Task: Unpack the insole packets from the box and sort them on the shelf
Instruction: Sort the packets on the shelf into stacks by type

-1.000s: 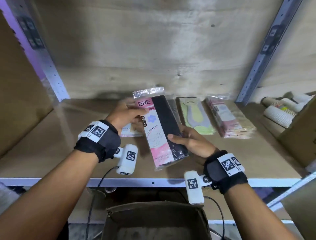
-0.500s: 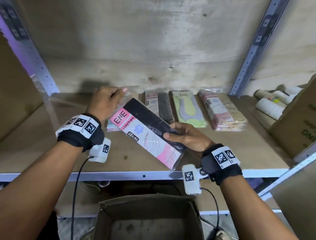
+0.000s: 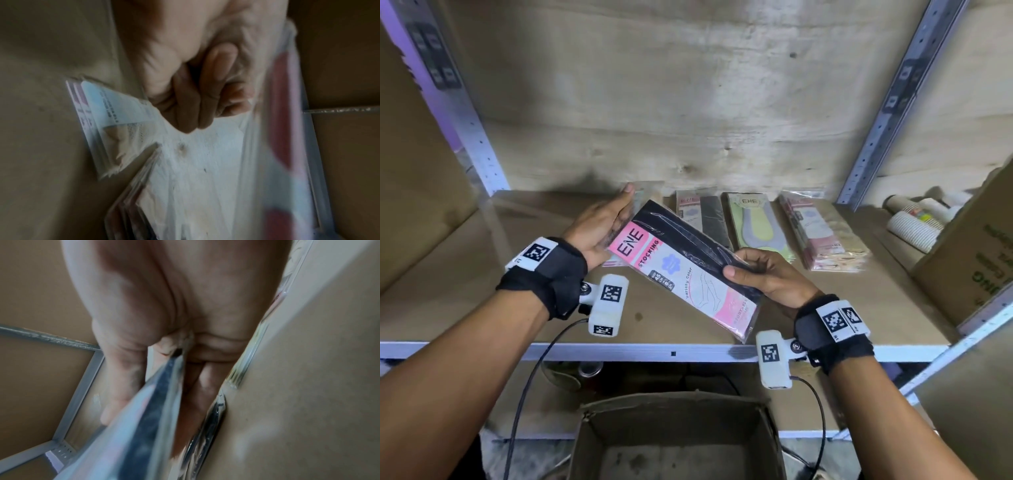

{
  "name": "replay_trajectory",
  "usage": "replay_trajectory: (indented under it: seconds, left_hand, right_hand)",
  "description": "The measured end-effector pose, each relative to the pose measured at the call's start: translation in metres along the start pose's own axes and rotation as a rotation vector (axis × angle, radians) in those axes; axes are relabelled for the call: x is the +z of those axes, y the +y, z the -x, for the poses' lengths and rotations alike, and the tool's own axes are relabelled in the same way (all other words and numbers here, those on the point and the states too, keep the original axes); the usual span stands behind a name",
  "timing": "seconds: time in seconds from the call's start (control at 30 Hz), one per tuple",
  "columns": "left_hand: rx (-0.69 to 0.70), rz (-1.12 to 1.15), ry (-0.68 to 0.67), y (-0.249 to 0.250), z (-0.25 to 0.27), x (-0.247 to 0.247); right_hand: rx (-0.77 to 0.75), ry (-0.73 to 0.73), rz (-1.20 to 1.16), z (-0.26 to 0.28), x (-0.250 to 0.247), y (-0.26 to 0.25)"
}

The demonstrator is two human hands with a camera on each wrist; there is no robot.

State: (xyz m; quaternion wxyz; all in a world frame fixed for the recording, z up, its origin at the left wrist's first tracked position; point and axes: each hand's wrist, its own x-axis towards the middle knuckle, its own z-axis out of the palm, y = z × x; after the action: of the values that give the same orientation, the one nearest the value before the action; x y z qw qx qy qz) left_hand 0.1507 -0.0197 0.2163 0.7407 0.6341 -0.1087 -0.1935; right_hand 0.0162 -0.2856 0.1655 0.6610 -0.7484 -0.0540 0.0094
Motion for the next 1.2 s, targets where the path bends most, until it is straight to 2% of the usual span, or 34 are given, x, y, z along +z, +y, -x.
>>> replay_trajectory:
  seconds: [0.27,0.33,0.37,0.43,0.5,0.6,0.73,0.8,0.87,1.0,1.07,1.13,1.2]
  left_hand:
    - [-0.127,0.092,-0.159,0.002,0.008,0.000]
    - [-0.114,0.035,-0.120,0.001,0.008,-0.004]
    - [-0.092,-0.019,-0.058,0.001,0.008,-0.006]
    - [0.016,-0.213,0.083,0.002,0.004,-0.011]
    - [0.147,-0.421,0.161,0.008,0.004,-0.014]
    - [0.300,-0.660,0.191,0.021,0.008,-0.018]
    - [0.614,-1.121,0.258,0.028,0.019,-0.018]
    - [0.648,-1.194,0.256,0.028,0.023,-0.020]
    - [0.532,-1.083,0.222,0.027,0.023,-0.022]
    - [0.142,-0.300,0.034,0.019,0.026,-0.016]
    - [-0.006,-0.010,-0.039,0.018,0.027,-0.014]
    - [-0.077,0.092,-0.079,0.016,0.027,-0.014]
    - [-0.026,-0.040,-0.050,0.014,0.026,-0.016]
  right_hand:
    - [0.007,0.009,-0.066,-0.001,0.004,0.003]
    - [0.021,0.004,-0.064,-0.001,0.004,0.004]
    - [0.032,-0.003,-0.068,-0.002,0.005,0.004]
    - [0.049,-0.016,-0.081,-0.002,0.005,0.004]
    - [0.058,-0.027,-0.085,-0.002,0.005,0.003]
    - [0.074,-0.027,-0.082,-0.002,0.005,0.001]
    - [0.069,-0.039,-0.090,-0.002,0.010,0.000]
    - [0.068,-0.046,-0.081,-0.002,0.012,0.000]
    - [0.066,-0.043,-0.085,-0.002,0.012,0.000]
    - [0.044,-0.046,-0.092,-0.005,0.014,-0.001]
    - [0.036,-0.053,-0.102,-0.006,0.016,-0.002]
    - [0.036,-0.050,-0.094,-0.006,0.018,-0.002]
    - [0.052,-0.040,-0.088,-0.006,0.018,0.000]
